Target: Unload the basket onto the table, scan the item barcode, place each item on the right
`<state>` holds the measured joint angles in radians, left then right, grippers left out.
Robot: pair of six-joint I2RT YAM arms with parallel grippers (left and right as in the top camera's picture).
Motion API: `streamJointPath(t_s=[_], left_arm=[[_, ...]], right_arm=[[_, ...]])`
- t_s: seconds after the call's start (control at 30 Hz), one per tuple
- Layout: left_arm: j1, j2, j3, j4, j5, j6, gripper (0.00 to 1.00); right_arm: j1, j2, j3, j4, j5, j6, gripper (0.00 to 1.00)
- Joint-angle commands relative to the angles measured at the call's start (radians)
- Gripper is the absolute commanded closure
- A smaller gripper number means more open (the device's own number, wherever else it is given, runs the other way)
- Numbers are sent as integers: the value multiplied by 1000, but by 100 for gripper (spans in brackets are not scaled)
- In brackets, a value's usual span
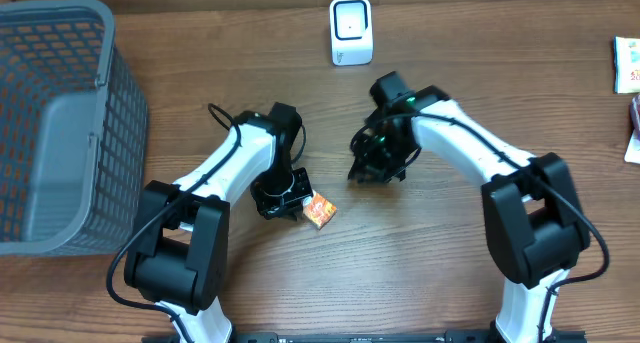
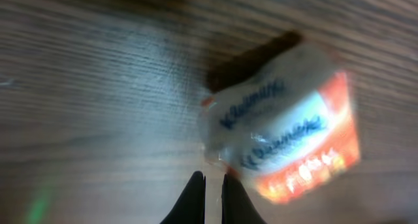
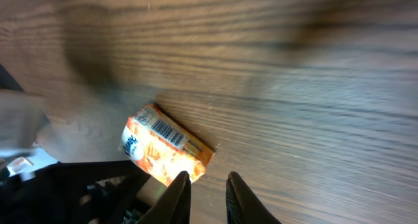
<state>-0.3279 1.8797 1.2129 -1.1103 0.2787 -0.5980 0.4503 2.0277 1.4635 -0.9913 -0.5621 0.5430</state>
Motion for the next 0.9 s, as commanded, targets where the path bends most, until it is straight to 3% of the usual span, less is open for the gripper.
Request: streamJointPath(t_s=[0.0,0.17,0.3,0.43,0.47,0.6,0.77,0.87], left_arm=[[-7,7,-77,92,32,-109,96],[-2,7,-84,175,30,-132,96],[40,7,-80,235,52,-131,96],[90,7,-57,298,56,-67,96],[99,7,-40,294,60,-42,96],[120,7,53,208,70,41,96],[140,7,241,-2,5,134,96],[140,7,281,-27,-87,111,86]], right_arm=[[-20,-35,21,-10,11,-46,87],[34,-34,-28,39,12,-19,94],[85,-34,-71,89,11,34,91],[101,-34,-71,94,11,32,65],[100,-34,-71,92,11,30,63],[85,-34,-71,93,10,30,49],[98,-34,-71,98,13,-40,51],[151,-34,-51,77,121,-58,51]])
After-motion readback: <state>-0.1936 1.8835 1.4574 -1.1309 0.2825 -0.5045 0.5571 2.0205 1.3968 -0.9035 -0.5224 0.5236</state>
